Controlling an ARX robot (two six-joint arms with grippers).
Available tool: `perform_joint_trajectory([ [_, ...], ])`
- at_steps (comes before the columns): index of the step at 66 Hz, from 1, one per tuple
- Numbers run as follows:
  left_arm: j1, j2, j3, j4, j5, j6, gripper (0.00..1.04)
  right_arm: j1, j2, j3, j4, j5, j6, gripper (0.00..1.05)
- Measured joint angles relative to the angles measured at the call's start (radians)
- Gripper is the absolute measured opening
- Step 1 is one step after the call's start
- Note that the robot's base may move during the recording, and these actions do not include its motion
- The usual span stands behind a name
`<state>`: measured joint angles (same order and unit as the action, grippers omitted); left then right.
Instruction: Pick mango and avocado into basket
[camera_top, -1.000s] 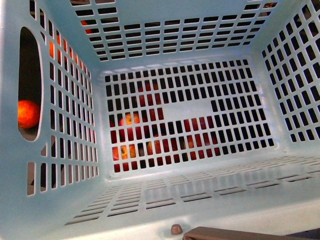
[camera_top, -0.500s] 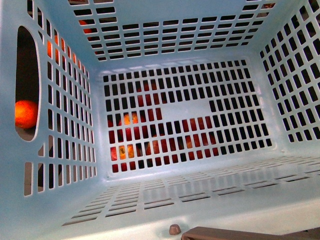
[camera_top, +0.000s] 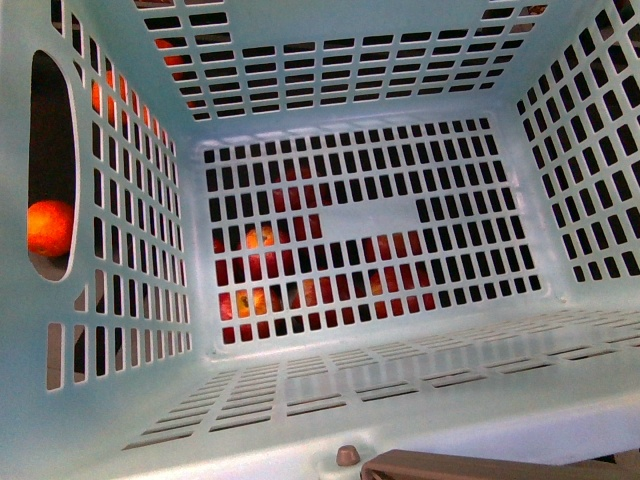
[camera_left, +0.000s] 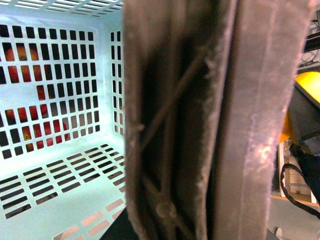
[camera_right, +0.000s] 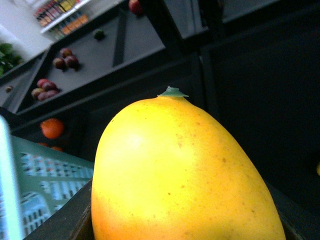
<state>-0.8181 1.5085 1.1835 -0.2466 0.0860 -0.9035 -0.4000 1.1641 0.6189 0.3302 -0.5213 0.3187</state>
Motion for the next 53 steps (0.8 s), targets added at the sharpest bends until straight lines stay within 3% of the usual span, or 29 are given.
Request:
perform_joint_trajectory([
  [11,0.0,0.0,0.0,0.0,0.003,0.0,0.14,0.154,-0.109,-0.011,-0.037,0.037,0.035,0.61],
  [24,0.0,0.0,0.0,0.0,0.004,0.0,0.14,0.416,-0.138,-0.075,0.012,0.18,-0.003,0.61],
  [37,0.0,0.0,0.0,0.0,0.002,0.0,0.14,0.533,-0.045,-0.097,0.061,0.278,-0.031,0.61],
  [53,0.0,0.0,0.0,0.0,0.003,0.0,0.14,0.585,0.008,-0.108,0.074,0.341,-0.046,0.93],
])
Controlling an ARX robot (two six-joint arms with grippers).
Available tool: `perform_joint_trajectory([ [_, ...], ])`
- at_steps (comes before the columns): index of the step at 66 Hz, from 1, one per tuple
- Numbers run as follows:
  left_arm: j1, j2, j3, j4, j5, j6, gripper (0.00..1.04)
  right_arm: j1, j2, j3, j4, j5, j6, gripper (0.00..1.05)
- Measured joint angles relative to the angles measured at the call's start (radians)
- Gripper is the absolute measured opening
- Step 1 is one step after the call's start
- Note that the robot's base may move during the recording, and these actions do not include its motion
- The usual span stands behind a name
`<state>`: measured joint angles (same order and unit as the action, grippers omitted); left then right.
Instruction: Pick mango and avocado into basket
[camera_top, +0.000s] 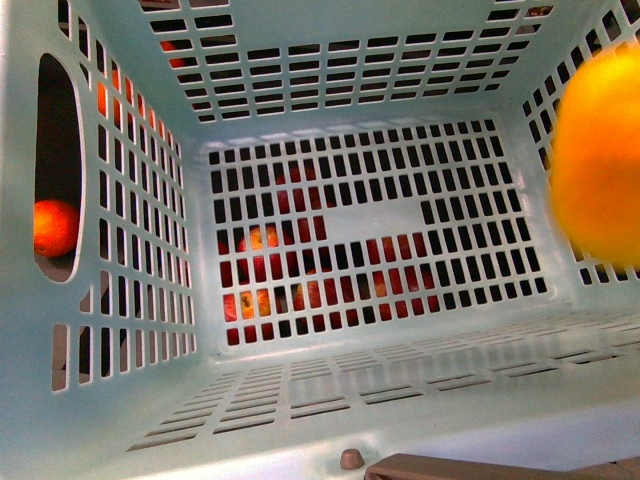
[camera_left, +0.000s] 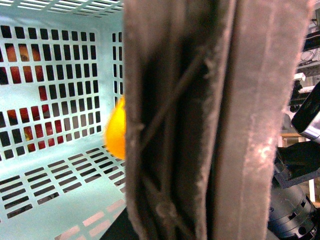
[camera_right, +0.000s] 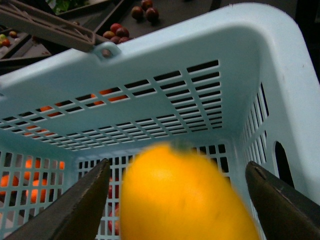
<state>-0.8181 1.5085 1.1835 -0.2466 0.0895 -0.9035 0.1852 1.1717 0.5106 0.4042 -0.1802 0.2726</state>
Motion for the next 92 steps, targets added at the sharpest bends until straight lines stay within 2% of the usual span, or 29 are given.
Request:
perform_joint_trajectory([
  [3,0.0,0.0,0.0,0.0,0.002,0.001,0.14,0.001,-0.009,0.0,-0.007,0.007,0.0,0.98],
  [15,0.001,0.007,0.0,0.0,-0.011,-0.003,0.14,-0.026,-0.069,-0.001,-0.065,0.084,-0.011,0.96],
  [19,0.001,0.007,0.0,0.0,-0.012,0.003,0.14,-0.015,-0.068,-0.08,0.163,0.269,-0.124,0.83],
  [22,0.001,0.007,0.0,0.0,-0.003,0.0,0.14,-0.023,-0.086,-0.146,0.28,0.322,-0.181,0.73],
  [30,0.001,0.007,0.0,0.0,0.005,-0.002,0.14,-0.048,-0.163,-0.232,0.321,0.309,-0.238,0.52],
  [50,0.001,0.007,0.0,0.0,-0.006,0.0,0.14,-0.104,-0.328,-0.366,0.285,0.25,-0.269,0.02],
  [54,0.001,0.007,0.0,0.0,-0.008,0.0,0.14,-0.143,-0.357,-0.381,0.27,0.195,-0.269,0.02],
  [60,0.001,0.007,0.0,0.0,-0.006,0.0,0.14,-0.179,-0.409,-0.407,0.244,0.188,-0.269,0.02],
  [67,0.001,0.007,0.0,0.0,-0.003,0.0,0.14,-0.181,-0.464,-0.429,0.21,0.183,-0.27,0.02],
  [70,0.001,0.007,0.0,0.0,0.001,0.0,0.14,-0.181,-0.477,-0.435,0.207,0.182,-0.27,0.08],
  [74,0.001,0.007,0.0,0.0,0.001,0.0,0.14,-0.182,-0.485,-0.436,0.204,0.183,-0.27,0.24],
  [92,0.001,0.007,0.0,0.0,-0.001,0.0,0.14,-0.182,-0.485,-0.436,0.204,0.183,-0.27,0.68],
])
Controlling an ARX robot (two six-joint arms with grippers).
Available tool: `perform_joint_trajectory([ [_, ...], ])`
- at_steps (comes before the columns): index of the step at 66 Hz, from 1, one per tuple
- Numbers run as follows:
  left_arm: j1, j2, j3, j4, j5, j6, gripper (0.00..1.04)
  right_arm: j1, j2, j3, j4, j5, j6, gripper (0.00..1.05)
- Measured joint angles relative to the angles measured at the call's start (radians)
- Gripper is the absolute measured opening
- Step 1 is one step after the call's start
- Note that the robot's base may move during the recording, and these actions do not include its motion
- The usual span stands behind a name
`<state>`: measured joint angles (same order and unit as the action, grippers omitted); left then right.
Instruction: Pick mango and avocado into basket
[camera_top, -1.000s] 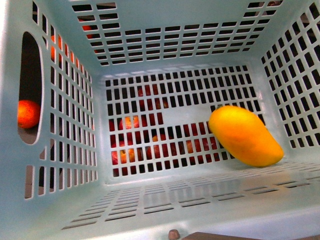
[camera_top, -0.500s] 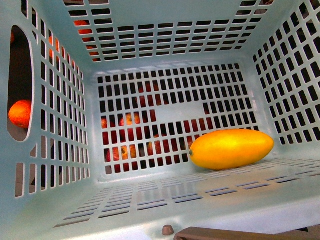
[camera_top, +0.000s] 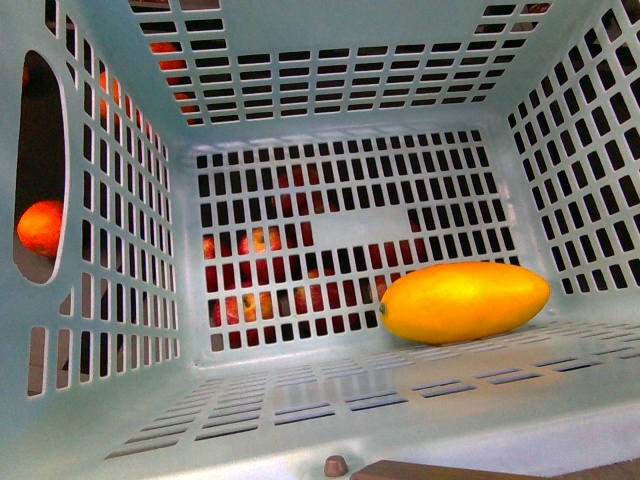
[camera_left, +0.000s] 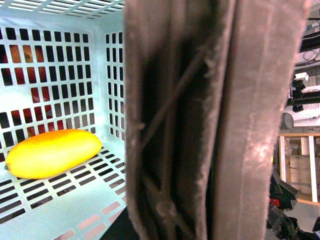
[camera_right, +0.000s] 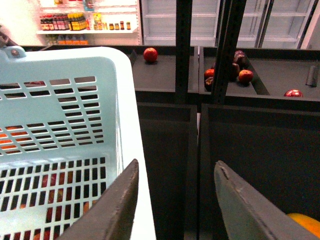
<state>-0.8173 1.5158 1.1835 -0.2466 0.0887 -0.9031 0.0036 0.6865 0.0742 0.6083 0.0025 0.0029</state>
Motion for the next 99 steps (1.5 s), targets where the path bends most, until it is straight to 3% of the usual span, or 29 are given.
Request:
perform_joint_trajectory([
  [11,0.0,0.0,0.0,0.0,0.001,0.0,0.14,0.0,0.0,0.0,0.0,0.0,0.0,0.95],
  [14,0.0,0.0,0.0,0.0,0.001,0.0,0.14,0.0,-0.001,0.0,0.0,0.0,0.0,0.97],
  [99,-0.002,0.003,0.002,0.0,-0.004,0.001,0.14,-0.003,-0.002,-0.005,-0.002,-0.003,0.0,0.96],
])
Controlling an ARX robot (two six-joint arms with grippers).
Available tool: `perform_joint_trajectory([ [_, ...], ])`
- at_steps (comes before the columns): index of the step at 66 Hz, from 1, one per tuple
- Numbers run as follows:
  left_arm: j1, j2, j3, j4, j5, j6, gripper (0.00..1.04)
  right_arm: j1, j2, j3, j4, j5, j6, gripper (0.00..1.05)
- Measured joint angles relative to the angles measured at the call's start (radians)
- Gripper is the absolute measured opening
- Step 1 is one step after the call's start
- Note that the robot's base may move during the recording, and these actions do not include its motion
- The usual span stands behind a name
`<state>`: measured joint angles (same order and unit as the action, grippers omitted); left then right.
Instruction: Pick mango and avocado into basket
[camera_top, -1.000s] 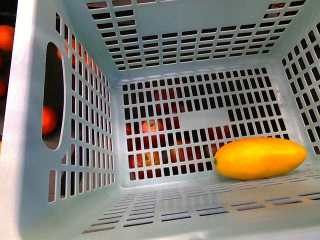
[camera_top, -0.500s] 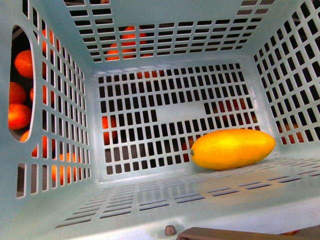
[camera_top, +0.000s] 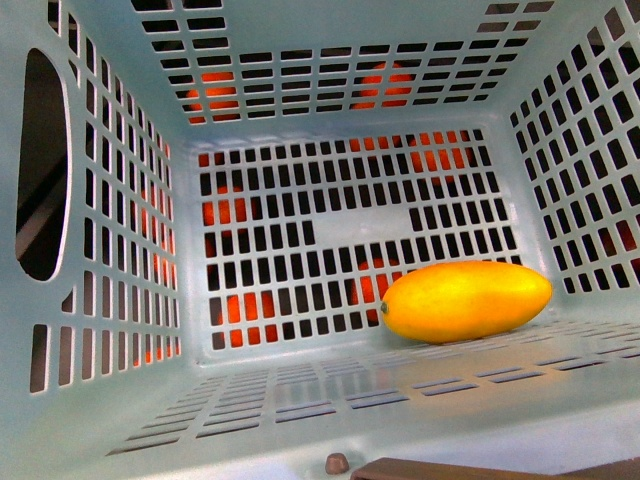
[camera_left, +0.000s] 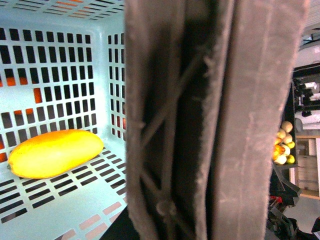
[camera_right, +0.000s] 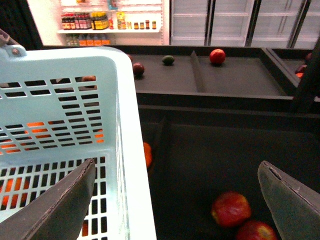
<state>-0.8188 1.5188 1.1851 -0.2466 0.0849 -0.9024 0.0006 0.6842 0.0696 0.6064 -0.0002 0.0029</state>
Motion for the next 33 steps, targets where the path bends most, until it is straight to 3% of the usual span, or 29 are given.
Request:
perform_joint_trajectory([
  [33,0.0,0.0,0.0,0.0,0.002,0.0,0.14,0.0,-0.002,0.0,0.0,0.001,0.0,0.96],
])
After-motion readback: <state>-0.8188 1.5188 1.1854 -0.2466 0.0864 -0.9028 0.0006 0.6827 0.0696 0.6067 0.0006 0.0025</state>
